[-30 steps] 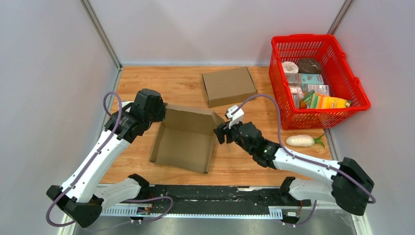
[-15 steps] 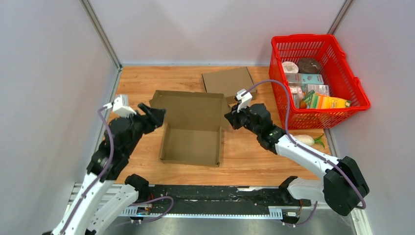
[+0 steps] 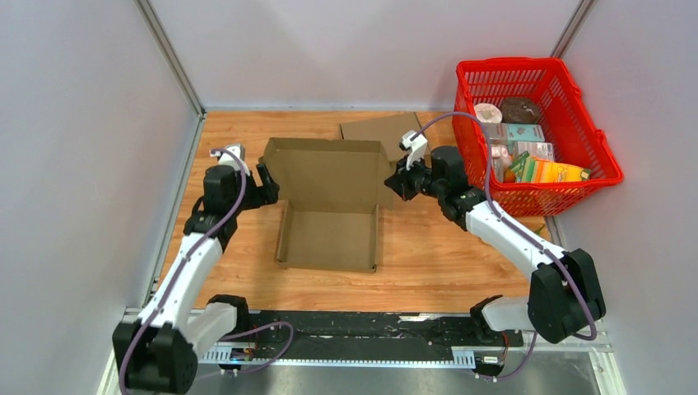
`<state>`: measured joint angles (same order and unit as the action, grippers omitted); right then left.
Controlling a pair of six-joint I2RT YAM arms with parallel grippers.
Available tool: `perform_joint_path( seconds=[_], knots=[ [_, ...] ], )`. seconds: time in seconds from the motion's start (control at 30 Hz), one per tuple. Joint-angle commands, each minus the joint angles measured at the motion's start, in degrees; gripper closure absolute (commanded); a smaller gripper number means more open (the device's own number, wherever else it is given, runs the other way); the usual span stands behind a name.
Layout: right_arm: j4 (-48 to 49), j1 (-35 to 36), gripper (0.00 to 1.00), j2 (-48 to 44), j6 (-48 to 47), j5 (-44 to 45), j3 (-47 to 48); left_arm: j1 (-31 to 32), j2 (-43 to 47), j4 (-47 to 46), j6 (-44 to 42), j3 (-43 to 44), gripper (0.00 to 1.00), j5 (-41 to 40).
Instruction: Fold the paper box
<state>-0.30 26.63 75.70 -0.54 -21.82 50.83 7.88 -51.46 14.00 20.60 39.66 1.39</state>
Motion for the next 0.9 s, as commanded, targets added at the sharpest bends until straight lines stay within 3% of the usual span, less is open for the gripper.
perform_joint_path(
  seconds=[0.0,0.1,0.17,0.23,0.3,0.33,0.4,0.47,0.53,0.6,0.63,0.67,0.73,0.87],
  knots=[
    [-3.0,-3.4,1.0,2.1,-3.0,-7.0,4.1,-3.7,-9.3,-4.6,-3.5,7.2,0.1,13.6],
    [-3.3,-4.7,1.0,3.7,-3.0,-8.8,5.0,-5.2,-11.5,-12.5,-3.6,5.4,0.1,16.2],
    [-3.5,-5.2,1.0,4.2,-3.0,-9.9,5.6,-5.2,-15.8,-13.0,-5.7,9.0,0.1,24.5],
    [-3.2,-5.2,1.0,4.1,-2.8,-9.8,5.2,-5.2,-17.0,-16.7,-5.6,9.3,0.11,26.7],
    [-2.3,-5.2,1.0,3.7,-2.2,-8.8,4.6,-5.2,-18.1,-15.1,-5.9,10.4,0.26,24.5],
    [-1.5,-5.2,1.0,3.1,-1.1,-7.5,4.4,-5.0,-18.2,-14.4,-6.2,11.0,0.4,23.8],
    [-0.2,-4.9,1.0,2.1,1.7,-2.9,3.1,-4.0,-16.6,-14.4,-6.3,10.1,0.52,21.0],
    [3.2,-3.7,1.0,-0.3,5.5,0.4,0.5,-0.2,-13.6,-12.5,-7.1,8.4,0.63,12.4],
    [5.8,-1.2,1.0,-3.4,8.7,12.1,-1.2,5.0,-11.7,-13.7,-7.2,6.1,0.78,3.9],
    [5.9,4.0,1.0,-4.9,12.2,21.1,-2.2,8.7,-9.6,-17.5,-7.3,4.0,0.86,0.0],
    [5.6,6.0,1.0,-5.5,13.5,33.9,-2.3,12.8,-9.3,-20.8,-7.1,2.4,0.94,-6.1],
    [5.4,9.5,1.0,-5.7,17.1,39.1,-2.2,14.7,-9.4,-22.3,-6.6,1.8,0.98,-8.7],
    [6.3,12.4,1.0,-5.9,21.4,50.9,-2.9,19.4,-10.4,-26.4,-4.9,1.0,1.0,-15.3],
    [10.1,19.5,1.0,-4.7,27.5,65.4,-4.1,24.6,-14.8,-30.4,-3.5,0.9,1.0,-23.3]
  ],
)
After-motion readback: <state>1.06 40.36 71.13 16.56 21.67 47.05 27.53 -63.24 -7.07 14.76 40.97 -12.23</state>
